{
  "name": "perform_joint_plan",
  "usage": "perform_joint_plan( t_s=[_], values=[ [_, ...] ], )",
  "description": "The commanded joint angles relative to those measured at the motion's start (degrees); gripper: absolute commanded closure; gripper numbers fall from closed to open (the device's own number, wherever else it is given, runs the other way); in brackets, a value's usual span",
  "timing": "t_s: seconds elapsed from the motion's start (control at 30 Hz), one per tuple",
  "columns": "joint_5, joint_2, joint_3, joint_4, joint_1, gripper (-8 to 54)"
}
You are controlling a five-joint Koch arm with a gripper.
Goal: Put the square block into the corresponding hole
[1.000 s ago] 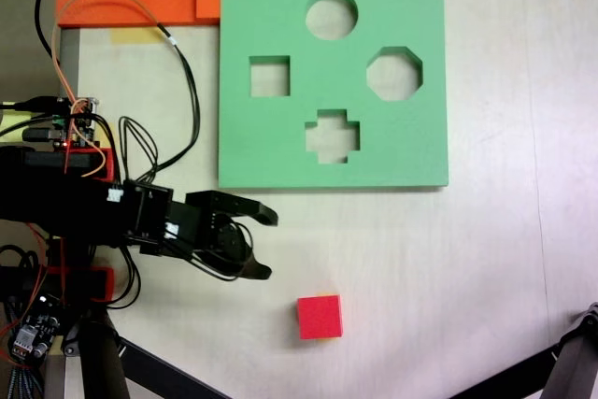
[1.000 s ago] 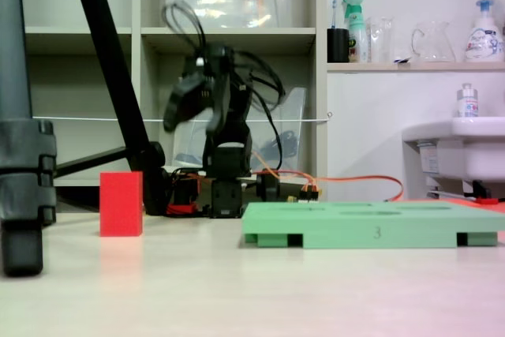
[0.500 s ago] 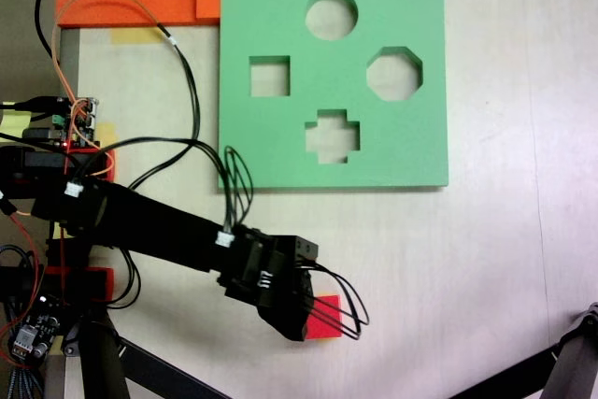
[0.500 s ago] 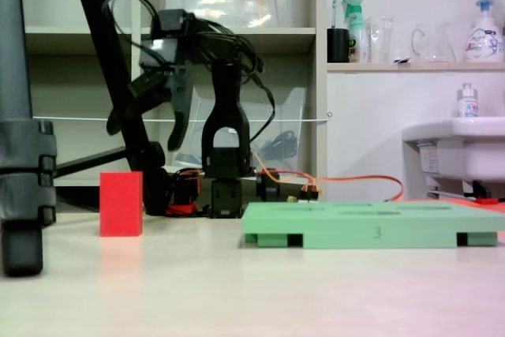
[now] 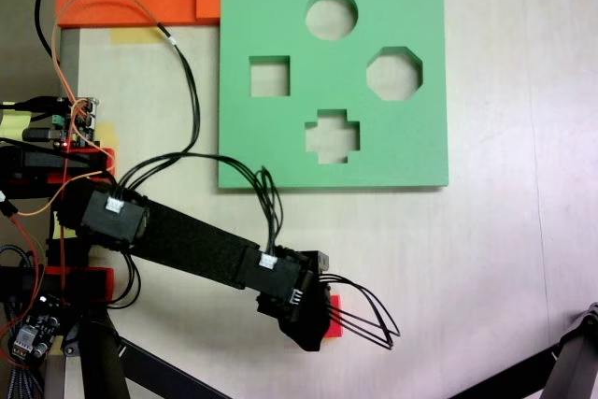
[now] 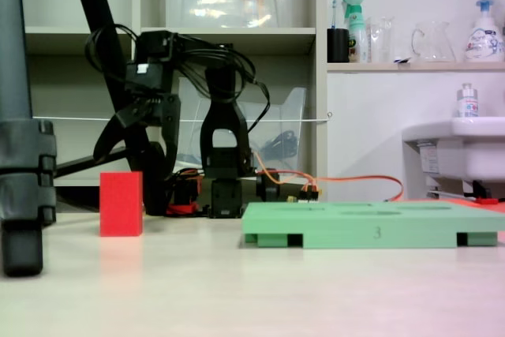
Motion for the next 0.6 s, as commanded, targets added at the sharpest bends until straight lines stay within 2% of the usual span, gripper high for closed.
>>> perform_joint_plan(
  t_s=[0.0, 0.57],
  values=[
    [-0.7, 0.35, -1.93, 1.58, 1.32, -6.6],
    [-2.9, -4.31, -0.26, -3.69, 3.69, -6.5]
  ],
)
